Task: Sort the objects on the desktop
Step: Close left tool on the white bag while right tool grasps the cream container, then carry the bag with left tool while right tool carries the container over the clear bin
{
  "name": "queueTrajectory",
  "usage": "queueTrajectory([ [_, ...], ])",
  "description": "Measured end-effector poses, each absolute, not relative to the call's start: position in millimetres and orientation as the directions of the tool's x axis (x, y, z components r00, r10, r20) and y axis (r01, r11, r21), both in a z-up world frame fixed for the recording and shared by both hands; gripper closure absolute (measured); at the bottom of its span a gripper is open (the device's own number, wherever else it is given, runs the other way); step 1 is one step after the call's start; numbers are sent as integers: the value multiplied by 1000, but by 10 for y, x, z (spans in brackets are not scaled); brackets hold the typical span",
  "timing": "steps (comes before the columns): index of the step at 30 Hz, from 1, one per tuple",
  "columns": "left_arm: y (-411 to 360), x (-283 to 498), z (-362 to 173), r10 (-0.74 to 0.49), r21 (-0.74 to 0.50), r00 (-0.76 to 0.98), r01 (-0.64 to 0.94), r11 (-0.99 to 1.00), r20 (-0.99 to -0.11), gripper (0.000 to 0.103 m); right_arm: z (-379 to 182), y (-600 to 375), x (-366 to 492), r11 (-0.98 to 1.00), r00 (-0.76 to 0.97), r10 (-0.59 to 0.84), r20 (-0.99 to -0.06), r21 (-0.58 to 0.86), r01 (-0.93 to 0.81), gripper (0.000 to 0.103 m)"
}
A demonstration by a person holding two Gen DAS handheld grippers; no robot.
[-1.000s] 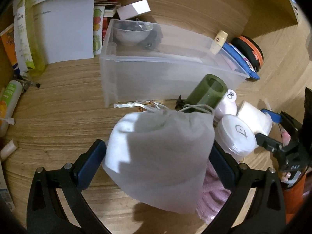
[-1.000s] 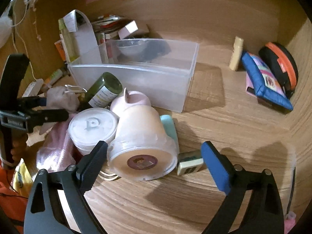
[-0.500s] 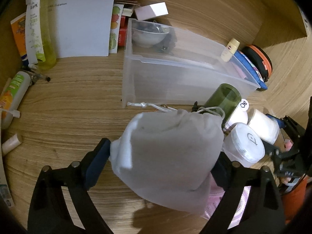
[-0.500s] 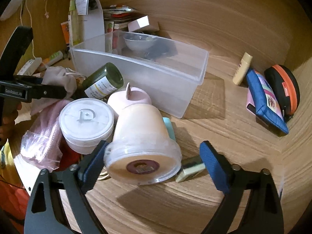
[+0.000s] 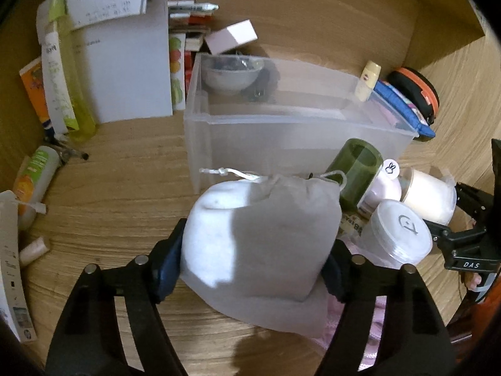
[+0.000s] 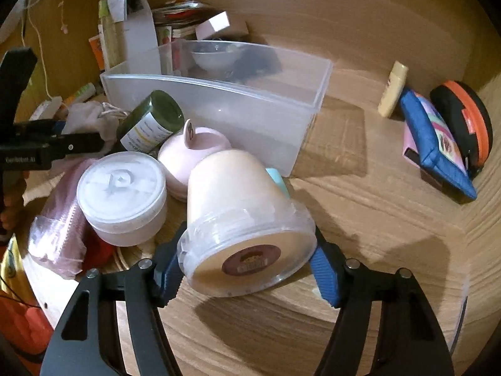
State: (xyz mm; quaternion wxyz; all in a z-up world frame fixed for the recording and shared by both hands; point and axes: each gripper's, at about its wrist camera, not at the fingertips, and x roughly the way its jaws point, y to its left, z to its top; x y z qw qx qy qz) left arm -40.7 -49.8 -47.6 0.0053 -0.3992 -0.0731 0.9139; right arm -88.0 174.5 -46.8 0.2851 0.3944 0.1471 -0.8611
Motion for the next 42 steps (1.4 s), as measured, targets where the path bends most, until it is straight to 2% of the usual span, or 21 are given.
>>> queueTrajectory([
  [13,-642,-205,-237,86,-216,-748,78,-973,-658,30,-140,2068,-914,-839,-565,-439,-698,94,536,37],
  [28,-714,-264,265,121,-250,-820,28,-968,-559,30,284,1960,-1032,-827,-621,-495,-608,112,550,37],
  [36,-769,-530,345,124,-234,-796,22,-972,-593,30,371,1782,-1095,-799,-616,-534,-579,108,591,37],
  [42,-761,-758,313,136,-236,-780,16,-972,-610,30,318,1615,-1277,-795,-592,-533,-604,117,595,37],
])
